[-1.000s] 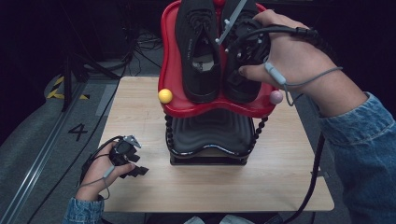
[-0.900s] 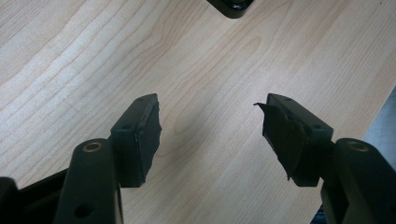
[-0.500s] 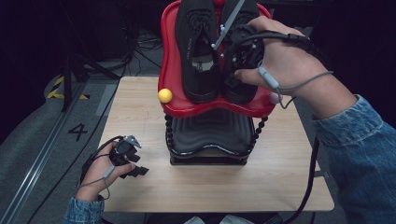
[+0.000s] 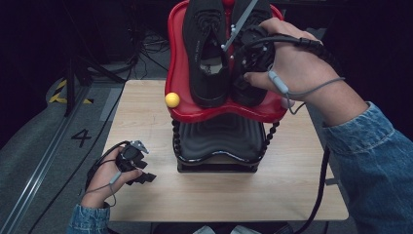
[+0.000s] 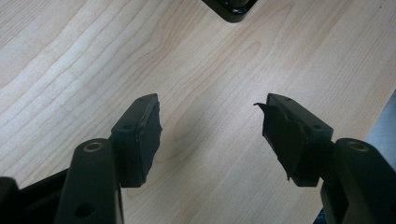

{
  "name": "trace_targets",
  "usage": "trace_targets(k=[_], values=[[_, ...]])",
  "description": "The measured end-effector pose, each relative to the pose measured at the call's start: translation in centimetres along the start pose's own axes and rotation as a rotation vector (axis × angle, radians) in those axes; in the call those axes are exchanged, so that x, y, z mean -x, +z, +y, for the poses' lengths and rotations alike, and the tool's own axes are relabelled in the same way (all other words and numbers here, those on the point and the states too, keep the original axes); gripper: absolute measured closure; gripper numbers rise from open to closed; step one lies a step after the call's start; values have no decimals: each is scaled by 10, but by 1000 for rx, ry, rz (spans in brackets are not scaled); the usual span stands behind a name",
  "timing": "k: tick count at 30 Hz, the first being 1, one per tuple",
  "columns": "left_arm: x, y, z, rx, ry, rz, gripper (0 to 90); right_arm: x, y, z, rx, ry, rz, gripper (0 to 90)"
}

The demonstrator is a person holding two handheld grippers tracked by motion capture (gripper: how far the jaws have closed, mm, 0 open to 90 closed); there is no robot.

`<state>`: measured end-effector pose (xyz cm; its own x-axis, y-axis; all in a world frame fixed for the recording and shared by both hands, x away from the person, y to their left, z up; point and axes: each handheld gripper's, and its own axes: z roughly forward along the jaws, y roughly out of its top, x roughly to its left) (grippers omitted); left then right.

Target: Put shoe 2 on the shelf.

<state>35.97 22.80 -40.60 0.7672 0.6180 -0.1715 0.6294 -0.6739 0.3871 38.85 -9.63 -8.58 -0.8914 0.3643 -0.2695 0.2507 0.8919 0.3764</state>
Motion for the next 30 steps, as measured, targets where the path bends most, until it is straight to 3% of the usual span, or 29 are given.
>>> trace_targets(k=[4, 14, 17, 21, 24, 30], values=[[-1, 1, 1, -8, 5, 1, 373, 0, -1, -2, 8, 23, 19, 764], [1, 0, -4, -8, -4, 2, 373, -5, -23, -12, 104, 76, 13, 592], [2, 0, -7, -23, -20, -5, 371, -6, -33, -16, 139, 92, 12, 567], [1, 1, -9, -22, -19, -2, 370, -6, -45, -21, 169, 95, 13, 558], [0, 0, -9, -18, -13, 4, 370, -6, -58, -28, 221, 103, 28, 539], [-1, 3, -9, -27, -26, -6, 369, -6, -73, -39, 245, 111, 24, 534]])
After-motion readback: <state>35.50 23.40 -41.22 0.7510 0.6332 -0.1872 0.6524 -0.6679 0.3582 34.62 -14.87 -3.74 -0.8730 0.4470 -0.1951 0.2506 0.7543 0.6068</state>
